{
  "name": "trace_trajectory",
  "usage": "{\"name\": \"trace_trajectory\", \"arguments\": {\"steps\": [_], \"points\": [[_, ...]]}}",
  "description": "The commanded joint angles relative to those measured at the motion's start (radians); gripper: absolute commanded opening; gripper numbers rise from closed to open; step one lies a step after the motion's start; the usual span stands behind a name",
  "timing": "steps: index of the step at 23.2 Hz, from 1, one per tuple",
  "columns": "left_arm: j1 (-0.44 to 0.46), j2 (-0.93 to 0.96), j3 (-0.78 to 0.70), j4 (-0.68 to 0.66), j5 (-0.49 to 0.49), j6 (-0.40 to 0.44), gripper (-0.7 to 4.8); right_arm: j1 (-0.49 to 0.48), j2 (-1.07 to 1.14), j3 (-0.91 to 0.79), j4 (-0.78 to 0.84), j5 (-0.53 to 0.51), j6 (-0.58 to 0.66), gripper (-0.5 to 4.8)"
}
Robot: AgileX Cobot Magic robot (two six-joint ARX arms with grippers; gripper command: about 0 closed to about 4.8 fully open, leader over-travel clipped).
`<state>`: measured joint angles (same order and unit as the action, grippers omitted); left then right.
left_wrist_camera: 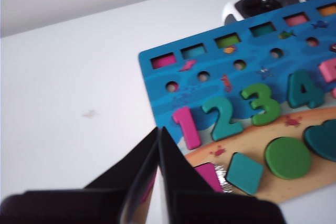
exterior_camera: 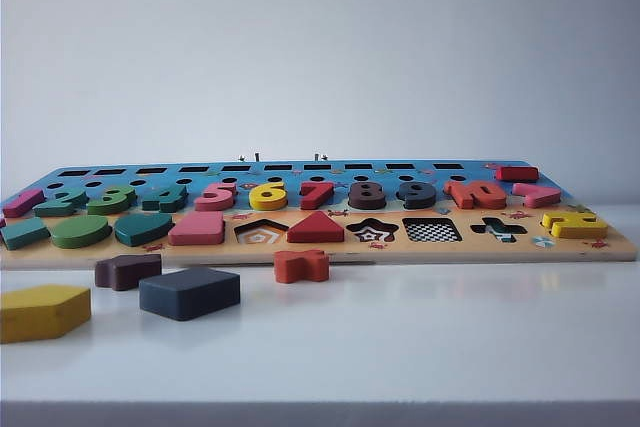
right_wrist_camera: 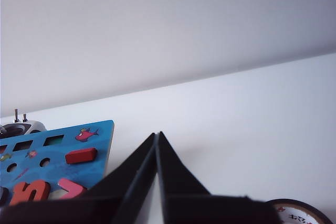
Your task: Insert the cube into the slot.
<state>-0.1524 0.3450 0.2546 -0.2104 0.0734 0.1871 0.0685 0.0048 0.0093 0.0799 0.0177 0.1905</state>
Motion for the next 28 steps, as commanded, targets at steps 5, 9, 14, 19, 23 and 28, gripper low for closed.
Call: {"name": "trace_trajectory", "arguments": {"steps": [5, 9, 14, 19, 23, 28], "points": [[-0.069, 0.157, 0.181, -0.153, 0.139, 0.018, 0.17, 0.002, -0.002, 0.003, -0.031, -0.020, 0.031, 0.09], [-0.135, 0.260, 0.303, -0.246, 0.178, 0.032, 0.17, 0.002, -0.002, 0.004, -0.069, -0.051, 0.089, 0.23], [-0.223, 0.378, 0.426, -0.345, 0.255, 0.034, 0.17, 0.002, -0.002, 0.005, -0.150, -0.154, 0.179, 0.29], [-0.283, 0.436, 0.469, -0.394, 0.349, 0.034, 0.17, 0.002, -0.002, 0.041, -0.201, -0.232, 0.185, 0.31], [-0.345, 0.484, 0.493, -0.402, 0.399, 0.033, 0.17, 0.002, -0.002, 0.127, -0.253, -0.262, 0.179, 0.32], [-0.372, 0.536, 0.535, -0.419, 0.420, 0.032, 0.17, 0.002, 0.018, 0.209, -0.399, -0.313, 0.177, 0.32]]}}
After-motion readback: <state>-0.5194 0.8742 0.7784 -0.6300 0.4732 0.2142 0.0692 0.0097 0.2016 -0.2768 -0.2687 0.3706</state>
